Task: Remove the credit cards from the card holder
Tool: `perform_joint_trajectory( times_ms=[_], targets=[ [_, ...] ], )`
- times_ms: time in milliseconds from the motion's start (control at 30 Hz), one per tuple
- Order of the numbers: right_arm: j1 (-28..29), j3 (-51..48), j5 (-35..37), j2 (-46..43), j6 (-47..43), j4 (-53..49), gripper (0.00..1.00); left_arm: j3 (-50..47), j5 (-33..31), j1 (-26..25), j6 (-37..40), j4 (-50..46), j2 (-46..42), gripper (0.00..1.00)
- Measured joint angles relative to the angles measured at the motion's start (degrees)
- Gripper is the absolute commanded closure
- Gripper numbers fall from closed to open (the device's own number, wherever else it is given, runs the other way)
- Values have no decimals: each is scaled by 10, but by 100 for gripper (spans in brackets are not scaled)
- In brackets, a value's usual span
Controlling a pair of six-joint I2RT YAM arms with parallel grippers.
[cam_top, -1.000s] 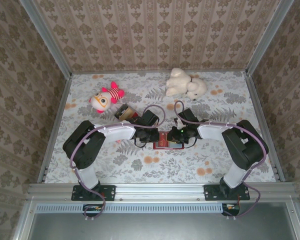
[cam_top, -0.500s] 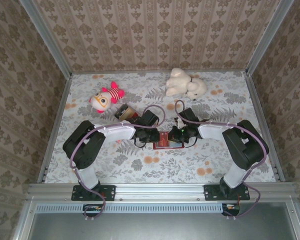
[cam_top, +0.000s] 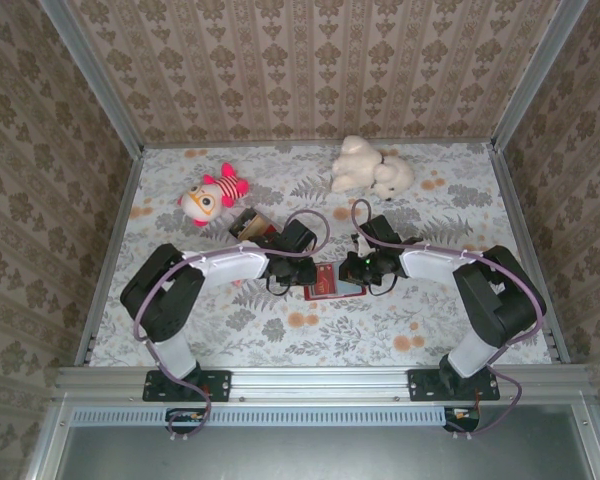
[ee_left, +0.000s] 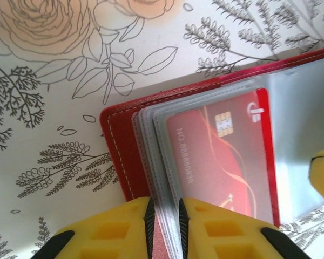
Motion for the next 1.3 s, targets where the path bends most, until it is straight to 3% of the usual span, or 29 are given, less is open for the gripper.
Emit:
perform_joint_trajectory(
  times_ms=[233,533,933,1300],
  targets=[
    [0,2,-32,10,-2,26,79,1,15,2,4,15,-16,90],
    [0,9,-49,39,-2,36,84,1,31,10,1,29,-3,94],
    [0,12,-50,50,-2,43,80,-12,45,18,-3,46,14,96],
    [-2,14,-51,57,-2,44,85,-15,49,19,-11,62,19,97]
  ],
)
